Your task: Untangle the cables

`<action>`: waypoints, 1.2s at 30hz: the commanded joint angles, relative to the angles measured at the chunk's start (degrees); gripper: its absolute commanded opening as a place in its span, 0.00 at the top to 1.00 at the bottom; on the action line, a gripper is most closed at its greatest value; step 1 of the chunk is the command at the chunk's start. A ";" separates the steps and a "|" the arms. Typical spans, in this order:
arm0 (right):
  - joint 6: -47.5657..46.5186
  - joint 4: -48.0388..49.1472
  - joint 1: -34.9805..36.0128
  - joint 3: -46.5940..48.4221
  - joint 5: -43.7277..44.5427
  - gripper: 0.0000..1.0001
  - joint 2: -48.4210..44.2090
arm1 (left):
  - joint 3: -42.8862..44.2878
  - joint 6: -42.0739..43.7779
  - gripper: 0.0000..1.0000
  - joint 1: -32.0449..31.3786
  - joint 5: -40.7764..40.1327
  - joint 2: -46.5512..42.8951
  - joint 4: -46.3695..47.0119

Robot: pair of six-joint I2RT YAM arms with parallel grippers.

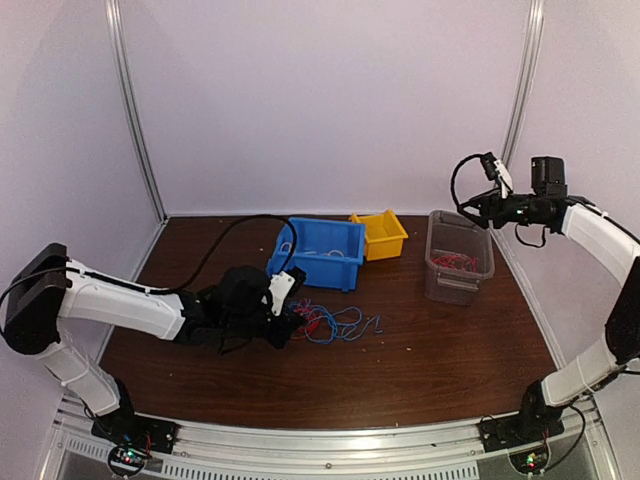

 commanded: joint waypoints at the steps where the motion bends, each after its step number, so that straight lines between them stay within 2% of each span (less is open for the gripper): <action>1: -2.37 -1.46 6.47 -1.25 -2.47 0.35 -0.84 | -0.17 2.99 1.00 -0.54 10.03 -5.90 6.46; 6: -7.12 -4.73 17.87 -2.03 -4.20 0.36 0.55 | -3.30 2.74 1.00 -0.66 15.95 -12.33 11.50; 11: -9.94 -5.86 28.57 -1.87 -4.02 0.36 3.16 | -3.87 3.73 1.00 -0.64 18.01 -12.31 10.26; 15: -12.65 -7.68 33.81 -0.45 -4.85 0.37 7.31 | -4.61 3.08 1.00 -0.66 21.43 -10.93 11.71; 20: -15.05 -9.89 37.05 2.42 -10.09 0.43 10.99 | -6.19 2.61 1.00 -0.66 22.98 -10.04 15.07; 23: -18.07 -10.47 39.97 3.83 -6.51 0.46 10.97 | -6.19 2.63 1.00 -0.66 26.15 -9.42 16.49; 26: -24.60 -12.26 42.22 5.43 -4.34 0.56 10.46 | -5.42 2.96 1.00 -0.61 29.59 -8.58 17.04; 30: -31.11 -12.38 45.85 7.02 2.69 0.57 8.92 | -3.74 2.91 0.99 -0.61 32.95 -7.43 15.70; 36: -41.01 -22.39 49.23 13.08 10.49 0.59 11.32 | -2.26 2.99 0.99 -0.66 35.18 -5.86 14.52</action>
